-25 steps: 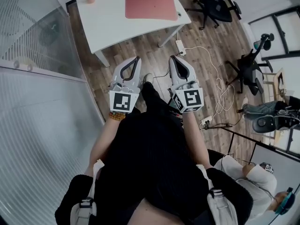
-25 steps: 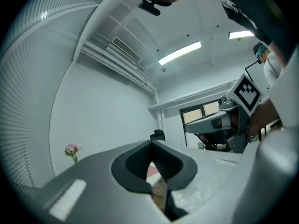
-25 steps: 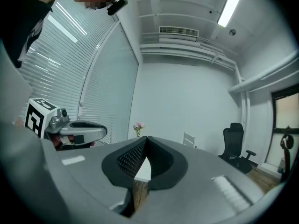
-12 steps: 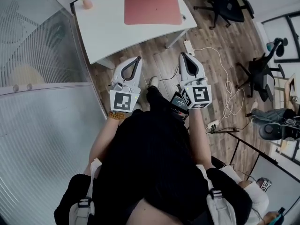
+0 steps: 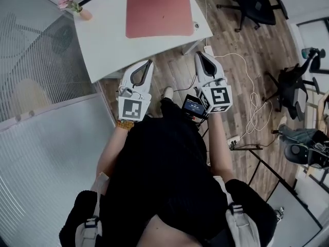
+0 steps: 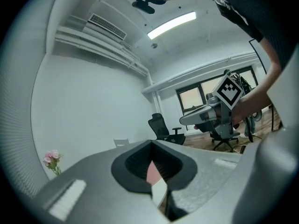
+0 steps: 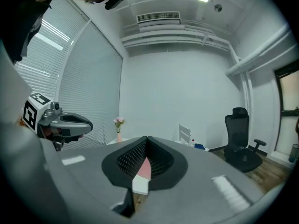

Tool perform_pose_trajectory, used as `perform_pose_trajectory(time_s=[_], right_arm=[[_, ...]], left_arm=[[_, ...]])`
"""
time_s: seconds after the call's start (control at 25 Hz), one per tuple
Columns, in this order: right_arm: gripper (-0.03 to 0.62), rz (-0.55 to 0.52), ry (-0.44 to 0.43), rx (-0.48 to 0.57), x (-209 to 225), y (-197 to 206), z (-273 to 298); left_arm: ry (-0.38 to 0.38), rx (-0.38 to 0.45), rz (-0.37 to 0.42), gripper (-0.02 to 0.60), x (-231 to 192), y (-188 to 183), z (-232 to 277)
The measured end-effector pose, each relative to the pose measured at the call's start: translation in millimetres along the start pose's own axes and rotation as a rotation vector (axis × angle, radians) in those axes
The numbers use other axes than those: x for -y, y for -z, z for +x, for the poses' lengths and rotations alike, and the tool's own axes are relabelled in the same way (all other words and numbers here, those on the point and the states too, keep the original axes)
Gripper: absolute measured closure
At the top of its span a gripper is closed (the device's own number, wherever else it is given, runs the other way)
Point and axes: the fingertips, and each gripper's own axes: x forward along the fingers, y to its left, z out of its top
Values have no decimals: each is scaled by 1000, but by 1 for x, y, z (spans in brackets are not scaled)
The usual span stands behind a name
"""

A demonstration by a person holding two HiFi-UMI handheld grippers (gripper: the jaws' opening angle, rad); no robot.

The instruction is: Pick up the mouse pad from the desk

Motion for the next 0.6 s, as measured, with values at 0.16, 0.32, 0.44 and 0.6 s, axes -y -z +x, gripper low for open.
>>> perform_pose_trajectory(time_s=[0.16, 0.32, 0.44, 0.6], right_arm=[[568, -4, -52, -24, 21, 9, 27], [568, -44, -111, -71, 27, 21, 45], [568, -86, -155, -123, 32, 28, 61], [568, -136, -196, -178, 33, 36, 98]], left_arm=[[-21, -35, 8, 581, -6, 9, 27], [-21, -88, 40, 581, -9, 25, 40], [-6, -123, 20, 581, -13, 38, 55], [22, -154, 9, 581, -29, 65, 83]])
